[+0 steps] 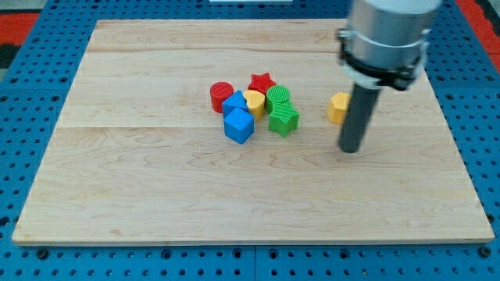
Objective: Move your arm closer to the yellow hexagon
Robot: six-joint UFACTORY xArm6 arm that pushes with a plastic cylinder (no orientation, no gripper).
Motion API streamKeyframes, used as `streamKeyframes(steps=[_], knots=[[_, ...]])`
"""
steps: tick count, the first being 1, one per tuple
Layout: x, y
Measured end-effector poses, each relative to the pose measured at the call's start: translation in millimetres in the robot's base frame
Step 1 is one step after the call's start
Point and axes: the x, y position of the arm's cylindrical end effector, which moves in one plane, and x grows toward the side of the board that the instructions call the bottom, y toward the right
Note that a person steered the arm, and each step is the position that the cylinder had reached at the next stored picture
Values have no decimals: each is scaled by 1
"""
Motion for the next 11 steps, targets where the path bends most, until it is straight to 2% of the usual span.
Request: streamKeyframes(steps=[1, 2, 4, 6, 8, 11], knots=[[-1, 50], [-47, 67], [-131, 61], [-129, 29], [-128, 33], [-102, 19]])
